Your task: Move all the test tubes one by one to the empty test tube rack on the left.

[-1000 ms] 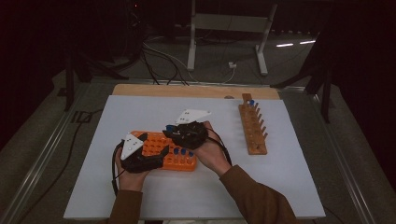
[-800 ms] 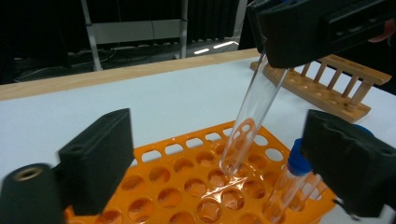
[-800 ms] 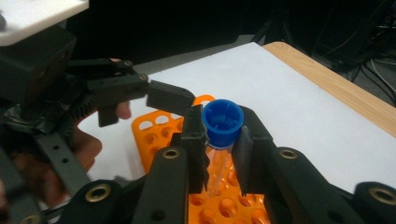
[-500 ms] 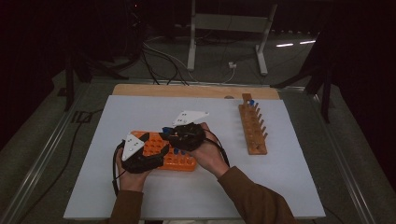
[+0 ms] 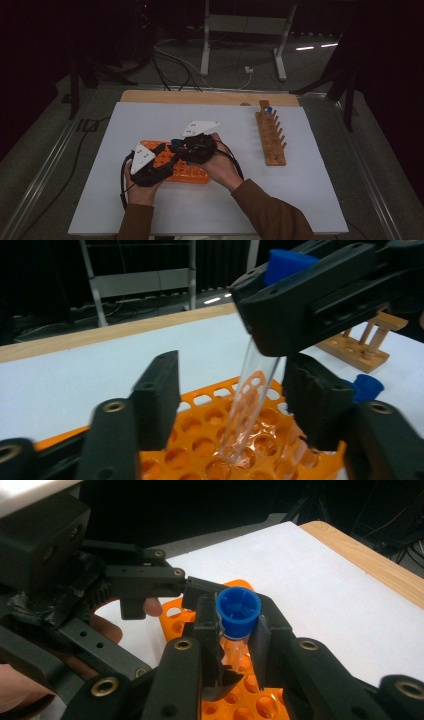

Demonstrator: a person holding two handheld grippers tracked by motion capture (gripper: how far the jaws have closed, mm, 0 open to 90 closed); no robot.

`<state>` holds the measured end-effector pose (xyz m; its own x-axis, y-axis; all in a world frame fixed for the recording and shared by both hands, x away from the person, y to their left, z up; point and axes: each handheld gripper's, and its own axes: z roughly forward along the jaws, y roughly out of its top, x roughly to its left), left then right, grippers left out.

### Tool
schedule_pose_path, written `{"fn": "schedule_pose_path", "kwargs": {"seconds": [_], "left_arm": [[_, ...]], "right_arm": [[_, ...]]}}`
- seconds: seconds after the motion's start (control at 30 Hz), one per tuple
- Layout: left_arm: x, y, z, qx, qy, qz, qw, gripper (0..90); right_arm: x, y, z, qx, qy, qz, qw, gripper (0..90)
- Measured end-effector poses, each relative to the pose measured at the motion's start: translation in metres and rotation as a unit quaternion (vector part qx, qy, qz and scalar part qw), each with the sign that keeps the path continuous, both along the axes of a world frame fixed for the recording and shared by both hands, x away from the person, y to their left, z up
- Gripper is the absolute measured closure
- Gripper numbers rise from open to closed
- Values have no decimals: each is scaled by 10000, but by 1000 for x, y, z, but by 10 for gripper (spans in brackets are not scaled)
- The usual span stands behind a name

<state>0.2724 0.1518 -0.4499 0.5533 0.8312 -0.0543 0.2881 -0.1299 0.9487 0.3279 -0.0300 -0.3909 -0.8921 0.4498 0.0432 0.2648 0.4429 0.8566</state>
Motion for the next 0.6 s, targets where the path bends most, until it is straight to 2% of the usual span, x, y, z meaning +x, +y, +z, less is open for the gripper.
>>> {"fn": "schedule_pose_path", "kwargs": {"seconds": [0.27,0.6], "left_arm": [[0,1,0,-21,26,-188,9998,650],[0,0,-1,19,32,-313,9995,754]], "right_arm": [[0,1,-2,-21,3,15,10000,763],[0,2,-3,-50,6,22,10000,763]]}}
